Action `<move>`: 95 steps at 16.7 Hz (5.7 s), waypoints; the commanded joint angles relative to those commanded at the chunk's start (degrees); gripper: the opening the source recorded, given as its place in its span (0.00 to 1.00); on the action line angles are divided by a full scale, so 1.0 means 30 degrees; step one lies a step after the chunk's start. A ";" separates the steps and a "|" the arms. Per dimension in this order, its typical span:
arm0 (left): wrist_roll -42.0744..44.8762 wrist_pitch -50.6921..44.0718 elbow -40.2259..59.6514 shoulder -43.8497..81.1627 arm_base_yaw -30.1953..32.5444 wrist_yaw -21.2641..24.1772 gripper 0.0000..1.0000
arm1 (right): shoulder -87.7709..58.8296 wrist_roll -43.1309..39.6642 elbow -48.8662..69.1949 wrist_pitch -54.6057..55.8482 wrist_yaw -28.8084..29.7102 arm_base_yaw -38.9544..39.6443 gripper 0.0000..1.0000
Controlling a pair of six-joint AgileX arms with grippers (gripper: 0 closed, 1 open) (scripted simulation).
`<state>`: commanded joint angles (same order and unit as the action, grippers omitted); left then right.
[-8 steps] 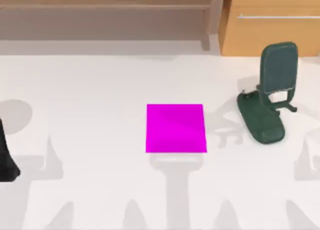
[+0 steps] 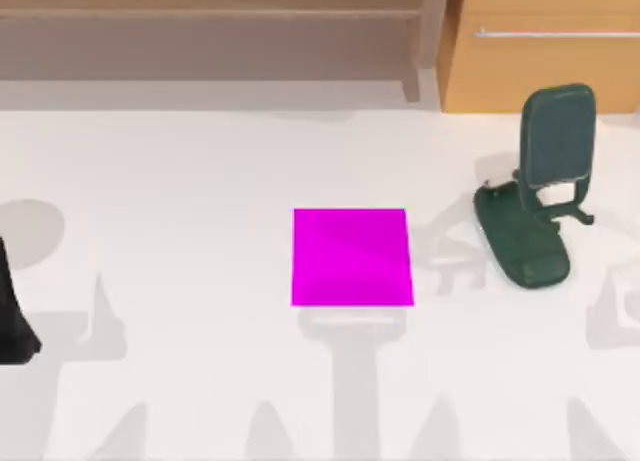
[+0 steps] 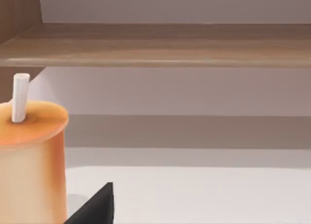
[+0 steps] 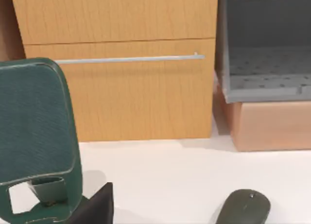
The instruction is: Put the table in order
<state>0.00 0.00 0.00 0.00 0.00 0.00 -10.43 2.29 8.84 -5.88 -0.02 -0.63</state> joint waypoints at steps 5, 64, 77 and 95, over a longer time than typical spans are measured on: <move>0.0000 0.0000 0.0000 0.0000 0.0000 0.0000 1.00 | -0.6704 0.1541 0.5664 -0.3835 0.0039 -0.0439 1.00; 0.0000 0.0000 0.0000 0.0000 0.0000 0.0000 1.00 | -4.0301 0.8211 2.9163 -1.6289 0.0039 -0.2293 0.00; 0.0000 0.0000 0.0000 0.0000 0.0000 0.0000 1.00 | -3.9185 0.8087 3.2539 -2.0655 0.0206 -0.2325 0.00; 0.0000 0.0000 0.0000 0.0000 0.0000 0.0000 1.00 | -3.6728 1.3182 3.7485 -1.9891 -0.0242 0.3736 0.00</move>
<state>0.00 0.00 0.00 0.00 0.00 0.00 -120.62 41.84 121.30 -65.55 -0.74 10.57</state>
